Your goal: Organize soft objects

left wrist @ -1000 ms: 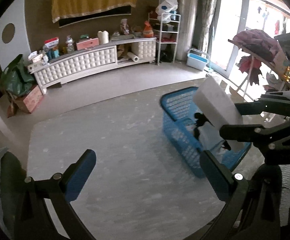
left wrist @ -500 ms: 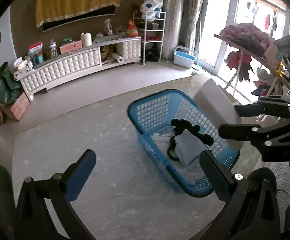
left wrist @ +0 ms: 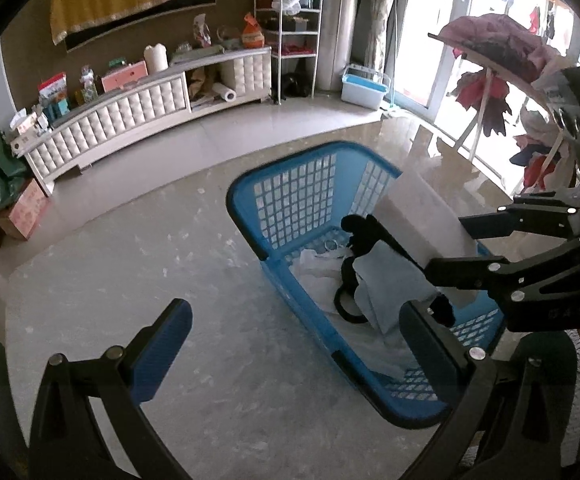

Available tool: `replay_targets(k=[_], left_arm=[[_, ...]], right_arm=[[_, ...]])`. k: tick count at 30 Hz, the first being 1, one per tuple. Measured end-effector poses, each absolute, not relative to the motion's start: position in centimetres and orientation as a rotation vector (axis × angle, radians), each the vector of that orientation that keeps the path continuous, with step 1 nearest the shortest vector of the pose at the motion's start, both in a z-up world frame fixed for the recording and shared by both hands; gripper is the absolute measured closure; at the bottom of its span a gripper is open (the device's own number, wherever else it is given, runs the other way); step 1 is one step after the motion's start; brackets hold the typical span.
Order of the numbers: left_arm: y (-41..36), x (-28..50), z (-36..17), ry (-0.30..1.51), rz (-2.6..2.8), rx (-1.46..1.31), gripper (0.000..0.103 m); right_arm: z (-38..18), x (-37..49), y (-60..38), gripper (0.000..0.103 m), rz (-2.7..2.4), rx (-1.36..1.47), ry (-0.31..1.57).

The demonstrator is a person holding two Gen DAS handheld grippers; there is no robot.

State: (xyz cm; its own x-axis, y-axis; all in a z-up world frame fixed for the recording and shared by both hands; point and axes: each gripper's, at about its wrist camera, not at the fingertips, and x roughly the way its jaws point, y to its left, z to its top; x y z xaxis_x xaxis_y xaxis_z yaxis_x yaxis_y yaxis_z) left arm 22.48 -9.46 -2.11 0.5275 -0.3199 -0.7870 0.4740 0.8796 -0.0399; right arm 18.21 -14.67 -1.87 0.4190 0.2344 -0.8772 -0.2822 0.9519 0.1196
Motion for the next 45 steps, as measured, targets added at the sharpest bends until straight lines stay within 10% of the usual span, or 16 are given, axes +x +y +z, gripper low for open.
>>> replay_targets(k=[24, 34, 45], left_arm=[[-9.5, 24.4, -6.6, 0.978, -0.488, 0.16, 0.0], [-6.1, 21.7, -4.4, 0.896, -0.441, 0.088, 0.0], [-3.8, 15.8, -0.4, 0.749, -0.431, 0.057, 0.0]], right_arm=[[-5.0, 18.3, -15.2, 0.048, 0.253, -0.075, 1.194], [-3.0, 15.1, -15.9, 0.014, 0.219, 0.005, 1.104], [2.2, 7.3, -16.0, 0.0, 0.15, 0.099, 0.858]])
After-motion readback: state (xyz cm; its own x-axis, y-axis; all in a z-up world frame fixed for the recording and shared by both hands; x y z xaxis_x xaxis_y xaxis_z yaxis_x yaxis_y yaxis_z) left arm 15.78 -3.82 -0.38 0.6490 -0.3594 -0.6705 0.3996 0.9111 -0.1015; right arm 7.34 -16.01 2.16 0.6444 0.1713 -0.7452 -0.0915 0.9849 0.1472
